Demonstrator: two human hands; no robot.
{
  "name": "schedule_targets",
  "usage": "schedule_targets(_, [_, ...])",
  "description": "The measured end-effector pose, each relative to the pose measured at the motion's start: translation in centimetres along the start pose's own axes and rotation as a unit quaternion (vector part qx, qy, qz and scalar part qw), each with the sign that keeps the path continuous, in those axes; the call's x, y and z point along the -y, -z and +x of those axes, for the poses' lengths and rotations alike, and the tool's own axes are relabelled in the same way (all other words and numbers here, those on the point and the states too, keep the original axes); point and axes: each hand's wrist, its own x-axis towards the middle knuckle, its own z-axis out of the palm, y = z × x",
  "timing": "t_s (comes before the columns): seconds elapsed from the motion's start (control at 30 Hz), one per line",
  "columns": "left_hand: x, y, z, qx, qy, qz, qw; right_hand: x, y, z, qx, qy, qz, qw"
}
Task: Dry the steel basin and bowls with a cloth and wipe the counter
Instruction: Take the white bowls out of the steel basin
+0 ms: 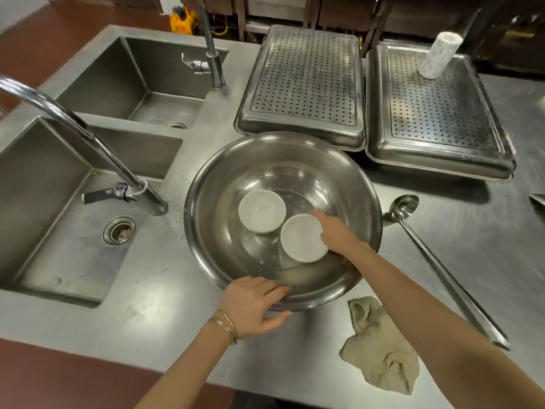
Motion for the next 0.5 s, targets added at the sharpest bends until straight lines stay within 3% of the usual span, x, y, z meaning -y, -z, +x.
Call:
schedule_targets(0.27, [-1.5,0.7,0.2,0.016,-0.011,0.000,1.000,0.4,2.7,-5.0,-0.113,0.044,0.101,0.987])
schedule_targets(0.5, [-5.6,-0.4,2.7,0.003,-0.014,-0.013,1.000,-4.0,5.6,-13.3,-0.230,0.010,0.318,0.920])
